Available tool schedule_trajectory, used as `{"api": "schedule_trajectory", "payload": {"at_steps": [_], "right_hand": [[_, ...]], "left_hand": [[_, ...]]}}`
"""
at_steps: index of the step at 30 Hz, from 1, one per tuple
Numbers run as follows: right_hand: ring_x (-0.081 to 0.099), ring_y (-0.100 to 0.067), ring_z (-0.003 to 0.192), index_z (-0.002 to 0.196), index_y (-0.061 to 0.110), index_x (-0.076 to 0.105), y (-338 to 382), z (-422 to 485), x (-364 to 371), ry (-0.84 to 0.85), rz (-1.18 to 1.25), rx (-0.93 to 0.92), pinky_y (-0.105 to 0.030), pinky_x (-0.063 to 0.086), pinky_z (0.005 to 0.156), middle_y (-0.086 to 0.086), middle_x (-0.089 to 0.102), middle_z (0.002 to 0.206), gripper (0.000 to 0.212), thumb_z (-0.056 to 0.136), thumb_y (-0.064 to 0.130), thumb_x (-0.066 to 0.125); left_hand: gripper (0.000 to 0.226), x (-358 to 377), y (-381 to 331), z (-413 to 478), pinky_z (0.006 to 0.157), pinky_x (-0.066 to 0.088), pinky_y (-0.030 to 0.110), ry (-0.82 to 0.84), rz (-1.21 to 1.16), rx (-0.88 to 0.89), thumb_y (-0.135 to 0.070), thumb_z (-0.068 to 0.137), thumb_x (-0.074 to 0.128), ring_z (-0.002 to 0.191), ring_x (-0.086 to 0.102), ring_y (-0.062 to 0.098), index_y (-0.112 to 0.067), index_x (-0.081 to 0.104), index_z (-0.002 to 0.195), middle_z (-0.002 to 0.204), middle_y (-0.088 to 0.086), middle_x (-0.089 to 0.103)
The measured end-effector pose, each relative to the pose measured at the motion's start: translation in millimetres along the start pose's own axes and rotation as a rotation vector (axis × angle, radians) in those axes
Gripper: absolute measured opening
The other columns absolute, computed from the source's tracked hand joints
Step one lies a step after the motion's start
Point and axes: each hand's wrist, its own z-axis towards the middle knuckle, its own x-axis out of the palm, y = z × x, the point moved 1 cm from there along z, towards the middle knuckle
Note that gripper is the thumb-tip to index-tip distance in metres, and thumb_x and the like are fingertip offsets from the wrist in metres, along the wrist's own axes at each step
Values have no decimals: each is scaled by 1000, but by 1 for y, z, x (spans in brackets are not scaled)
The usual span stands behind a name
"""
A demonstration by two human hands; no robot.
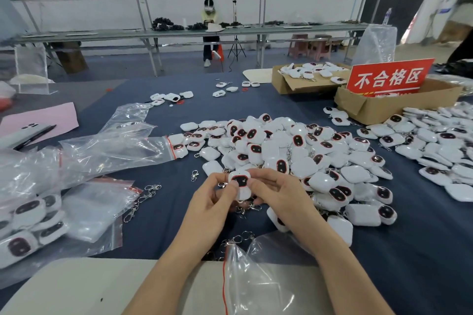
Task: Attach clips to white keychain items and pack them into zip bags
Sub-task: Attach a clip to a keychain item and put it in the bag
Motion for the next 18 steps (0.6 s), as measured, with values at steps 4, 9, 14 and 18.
{"api": "schedule_trajectory", "payload": {"at_steps": [4,9,14,18], "right_hand": [[67,0,75,96,22,75,2,0,1,3,-1,-2,-15,54,67,8,77,85,17,94,7,67],[67,1,76,99,19,75,3,-2,2,-7,-5,21,-14,53,67,5,77,85,14,94,8,67],[65,3,66,100,14,73,4,-3,2,-46,9,60,-12,51,62,6,73,78,11,94,8,67],[63,2,60,97,12,71,4,-2,3,-58,12,76,-12,51,60,6,69,70,8,93,7,67]], "left_hand": [[11,-1,-2,-1,56,46,33,-1,-17,-11,-33,102,57,61,57,22,-30,67,99,73,13,72],[12,0,-4,-2,63,40,38,5,-33,-8,-32,103,57,66,53,26,-29,69,103,78,22,71],[15,3,-5,-4,52,44,9,6,-28,-16,-28,103,56,58,66,2,-29,72,103,67,-5,72],[16,3,-7,-5,55,45,9,21,-30,-19,-24,103,56,60,68,2,-27,72,105,63,-10,68]]}}
